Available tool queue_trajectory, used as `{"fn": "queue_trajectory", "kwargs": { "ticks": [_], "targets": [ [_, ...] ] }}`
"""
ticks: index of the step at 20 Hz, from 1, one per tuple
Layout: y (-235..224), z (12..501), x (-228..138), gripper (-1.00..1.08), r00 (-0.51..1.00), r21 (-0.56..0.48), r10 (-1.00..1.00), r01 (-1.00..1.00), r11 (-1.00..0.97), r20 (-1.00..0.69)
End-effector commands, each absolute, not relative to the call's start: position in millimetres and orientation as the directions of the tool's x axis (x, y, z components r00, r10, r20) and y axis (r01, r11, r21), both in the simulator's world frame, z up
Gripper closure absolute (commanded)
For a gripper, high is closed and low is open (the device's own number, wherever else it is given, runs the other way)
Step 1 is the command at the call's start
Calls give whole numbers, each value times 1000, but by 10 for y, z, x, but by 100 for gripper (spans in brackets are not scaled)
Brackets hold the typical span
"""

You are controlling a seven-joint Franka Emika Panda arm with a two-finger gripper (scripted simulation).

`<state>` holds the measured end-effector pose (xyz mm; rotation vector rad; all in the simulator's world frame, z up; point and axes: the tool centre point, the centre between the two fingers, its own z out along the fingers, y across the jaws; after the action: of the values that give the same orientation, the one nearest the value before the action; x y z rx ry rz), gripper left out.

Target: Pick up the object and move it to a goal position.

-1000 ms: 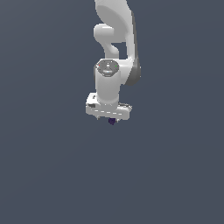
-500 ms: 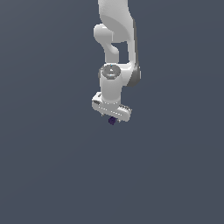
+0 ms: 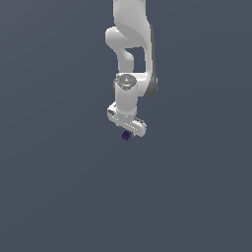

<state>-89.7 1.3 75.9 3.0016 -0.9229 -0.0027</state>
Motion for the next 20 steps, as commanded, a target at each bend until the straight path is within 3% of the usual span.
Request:
{"fn": "queue_trajectory", "kwargs": {
  "ticks": [1,10,20],
  "targets": [
    [19,734,-932,-92,814,0,-581,-581,-814,0],
    [21,677,-948,-92,809,0,-588,-588,-809,0],
    [22,284,-960,-92,807,0,-591,-591,-807,0]
  ]
}}
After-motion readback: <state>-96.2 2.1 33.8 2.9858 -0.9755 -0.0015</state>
